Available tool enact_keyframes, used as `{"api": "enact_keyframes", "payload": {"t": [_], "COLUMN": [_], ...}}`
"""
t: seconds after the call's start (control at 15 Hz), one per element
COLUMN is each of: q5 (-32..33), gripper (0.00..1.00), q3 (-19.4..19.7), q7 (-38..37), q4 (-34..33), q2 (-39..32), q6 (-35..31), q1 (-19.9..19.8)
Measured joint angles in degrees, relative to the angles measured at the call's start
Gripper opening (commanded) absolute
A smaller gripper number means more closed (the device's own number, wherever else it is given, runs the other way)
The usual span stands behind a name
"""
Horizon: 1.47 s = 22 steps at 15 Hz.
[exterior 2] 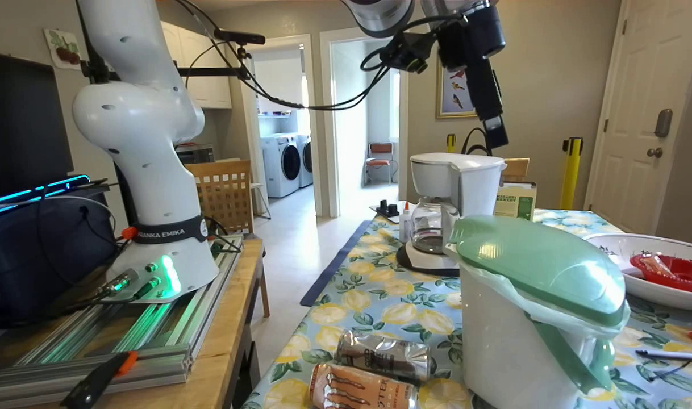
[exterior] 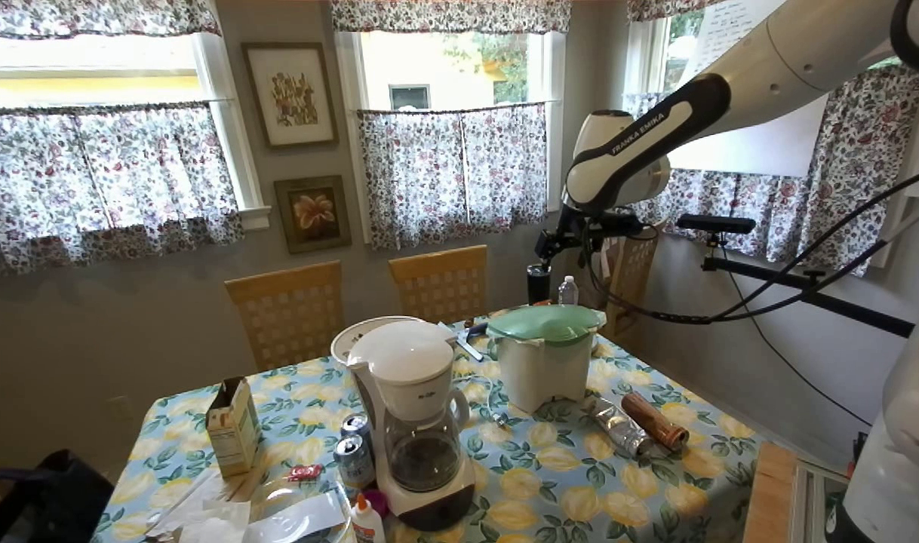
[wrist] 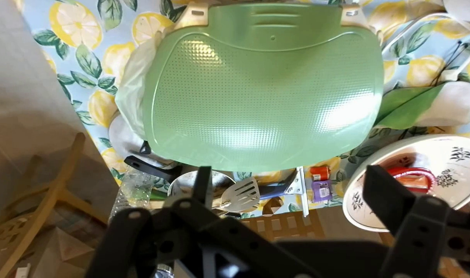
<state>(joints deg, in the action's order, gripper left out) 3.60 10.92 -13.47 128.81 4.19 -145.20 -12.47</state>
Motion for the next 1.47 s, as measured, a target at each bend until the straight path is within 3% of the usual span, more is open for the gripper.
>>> {"api": "enact_keyframes", "payload": {"t": [0.27, 0.8, 1.47], "q5": [0.0, -0.08, -0.08], "gripper": [1.0, 1.0, 1.0], "q3": [-0.59, -2.19, -2.49], "q7": [-1.09, -3.32, -3.89], "q4": [-0.06, -0.22, -0.22], "q2": [1.71, 6.71, 7.12], "q6": [2.35, 13.34, 14.06], "q1": [0.1, 0.27, 0.27]}}
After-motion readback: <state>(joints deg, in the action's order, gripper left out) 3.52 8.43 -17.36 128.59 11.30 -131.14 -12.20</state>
